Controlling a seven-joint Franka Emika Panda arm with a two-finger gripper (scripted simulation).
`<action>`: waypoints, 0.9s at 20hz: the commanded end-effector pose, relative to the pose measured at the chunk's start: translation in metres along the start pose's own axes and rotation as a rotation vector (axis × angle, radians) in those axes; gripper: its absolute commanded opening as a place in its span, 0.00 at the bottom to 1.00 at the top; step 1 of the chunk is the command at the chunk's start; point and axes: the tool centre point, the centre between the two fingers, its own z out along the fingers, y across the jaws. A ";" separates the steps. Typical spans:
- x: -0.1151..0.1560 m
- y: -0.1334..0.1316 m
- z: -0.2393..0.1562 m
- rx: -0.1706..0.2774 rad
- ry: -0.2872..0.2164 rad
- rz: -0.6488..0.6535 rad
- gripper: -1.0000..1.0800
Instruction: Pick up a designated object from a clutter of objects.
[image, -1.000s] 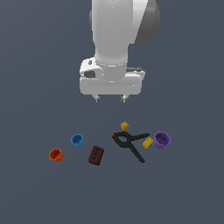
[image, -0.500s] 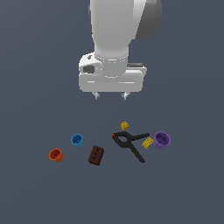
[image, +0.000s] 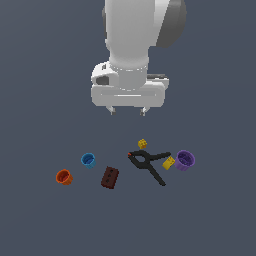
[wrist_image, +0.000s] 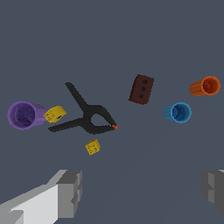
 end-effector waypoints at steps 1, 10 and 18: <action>0.002 -0.004 0.004 0.000 0.000 0.016 0.96; 0.017 -0.027 0.031 -0.001 -0.001 0.127 0.96; 0.033 -0.060 0.069 -0.001 -0.002 0.272 0.96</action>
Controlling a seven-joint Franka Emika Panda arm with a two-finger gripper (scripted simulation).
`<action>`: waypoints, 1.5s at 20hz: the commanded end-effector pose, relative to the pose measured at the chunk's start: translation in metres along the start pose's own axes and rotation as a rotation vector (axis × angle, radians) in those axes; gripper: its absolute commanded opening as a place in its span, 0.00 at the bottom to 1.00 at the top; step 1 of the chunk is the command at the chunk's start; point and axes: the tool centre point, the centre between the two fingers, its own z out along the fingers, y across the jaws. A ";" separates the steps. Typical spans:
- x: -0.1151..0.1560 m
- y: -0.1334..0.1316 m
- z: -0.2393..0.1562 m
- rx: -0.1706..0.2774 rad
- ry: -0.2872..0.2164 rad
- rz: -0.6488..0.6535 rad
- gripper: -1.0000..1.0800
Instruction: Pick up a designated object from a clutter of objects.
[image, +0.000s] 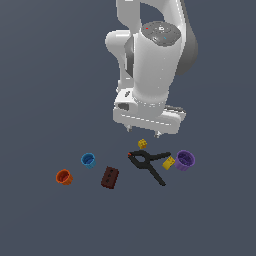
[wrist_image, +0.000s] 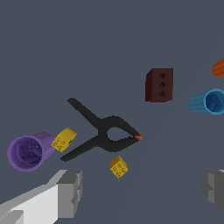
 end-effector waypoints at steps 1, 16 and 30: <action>0.002 -0.012 0.012 0.000 0.000 0.047 0.96; -0.001 -0.079 0.090 0.004 -0.005 0.323 0.96; -0.018 -0.131 0.157 0.009 -0.013 0.548 0.96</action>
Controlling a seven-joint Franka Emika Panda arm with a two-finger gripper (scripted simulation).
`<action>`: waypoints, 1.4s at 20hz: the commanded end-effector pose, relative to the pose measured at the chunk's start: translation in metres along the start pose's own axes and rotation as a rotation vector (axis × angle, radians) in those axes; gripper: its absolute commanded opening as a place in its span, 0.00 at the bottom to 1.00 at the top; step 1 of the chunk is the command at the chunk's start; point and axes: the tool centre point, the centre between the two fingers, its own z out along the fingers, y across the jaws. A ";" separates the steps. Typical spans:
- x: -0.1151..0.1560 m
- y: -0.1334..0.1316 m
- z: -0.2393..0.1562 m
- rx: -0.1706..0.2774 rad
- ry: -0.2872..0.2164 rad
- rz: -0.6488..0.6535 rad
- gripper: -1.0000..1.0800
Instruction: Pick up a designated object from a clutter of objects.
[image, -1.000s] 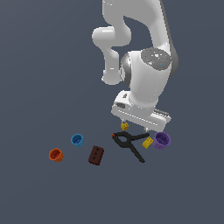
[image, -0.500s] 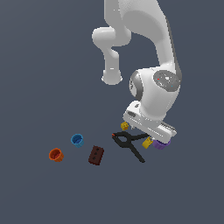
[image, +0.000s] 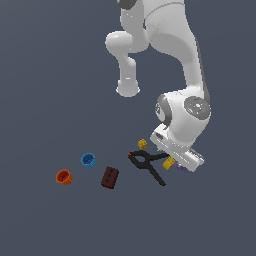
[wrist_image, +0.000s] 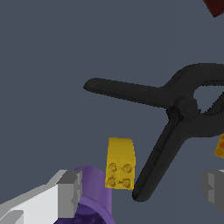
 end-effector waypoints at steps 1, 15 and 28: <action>-0.005 -0.004 0.008 0.001 -0.001 0.030 0.96; -0.014 -0.010 0.026 0.001 -0.003 0.074 0.96; -0.015 -0.010 0.073 0.002 -0.003 0.078 0.96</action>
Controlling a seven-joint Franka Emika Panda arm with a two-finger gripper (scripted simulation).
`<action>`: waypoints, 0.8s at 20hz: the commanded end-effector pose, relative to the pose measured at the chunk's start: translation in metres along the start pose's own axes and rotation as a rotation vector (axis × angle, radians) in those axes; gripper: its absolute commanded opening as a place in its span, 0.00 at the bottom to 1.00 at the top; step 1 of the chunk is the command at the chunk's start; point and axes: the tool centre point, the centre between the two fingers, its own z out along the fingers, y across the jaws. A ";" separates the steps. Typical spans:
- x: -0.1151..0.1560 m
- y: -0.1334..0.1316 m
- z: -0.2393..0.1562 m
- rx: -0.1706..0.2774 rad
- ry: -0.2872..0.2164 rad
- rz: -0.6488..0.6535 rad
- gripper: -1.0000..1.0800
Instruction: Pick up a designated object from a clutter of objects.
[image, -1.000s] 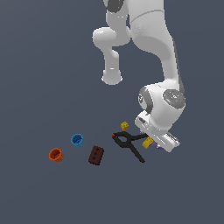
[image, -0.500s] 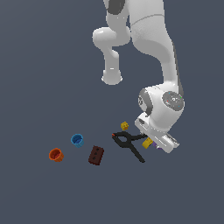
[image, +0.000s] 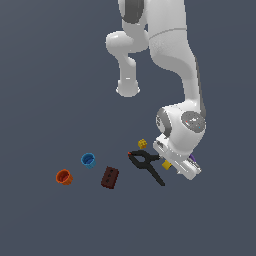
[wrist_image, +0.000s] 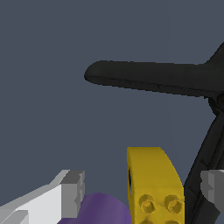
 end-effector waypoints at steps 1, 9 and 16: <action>-0.013 0.010 0.021 -0.035 -0.018 -0.012 0.96; -0.013 0.010 0.021 -0.035 -0.018 -0.012 0.00; 0.001 0.007 0.005 -0.012 -0.002 0.001 0.00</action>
